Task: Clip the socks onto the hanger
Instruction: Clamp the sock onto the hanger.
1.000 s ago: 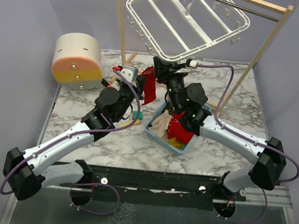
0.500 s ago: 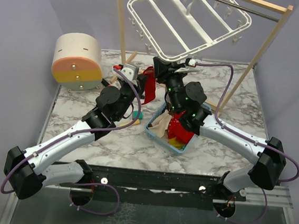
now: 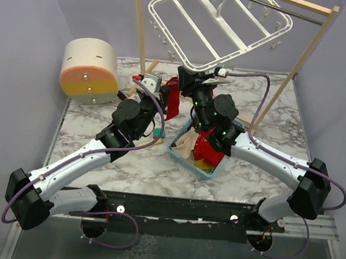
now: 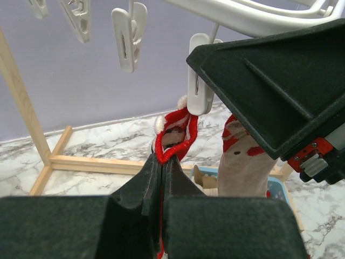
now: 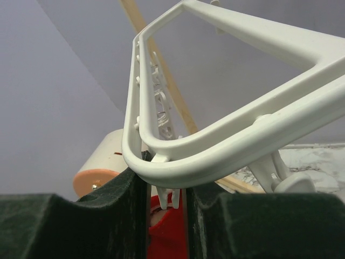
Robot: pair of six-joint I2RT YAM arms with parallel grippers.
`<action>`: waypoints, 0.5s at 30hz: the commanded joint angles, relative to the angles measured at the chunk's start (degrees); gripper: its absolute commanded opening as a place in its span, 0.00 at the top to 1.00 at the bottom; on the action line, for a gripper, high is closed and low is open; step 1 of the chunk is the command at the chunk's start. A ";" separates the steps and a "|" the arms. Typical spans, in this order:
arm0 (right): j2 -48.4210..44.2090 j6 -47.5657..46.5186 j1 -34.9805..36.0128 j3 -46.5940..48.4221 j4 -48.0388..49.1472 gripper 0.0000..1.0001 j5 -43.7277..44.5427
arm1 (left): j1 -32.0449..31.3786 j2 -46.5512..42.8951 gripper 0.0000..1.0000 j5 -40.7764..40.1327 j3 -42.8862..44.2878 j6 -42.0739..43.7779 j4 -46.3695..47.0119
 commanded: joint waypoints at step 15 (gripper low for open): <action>0.78 1.20 -0.28 2.05 -2.82 0.99 3.18 | 0.37 0.16 1.00 -0.67 2.10 -0.22 0.62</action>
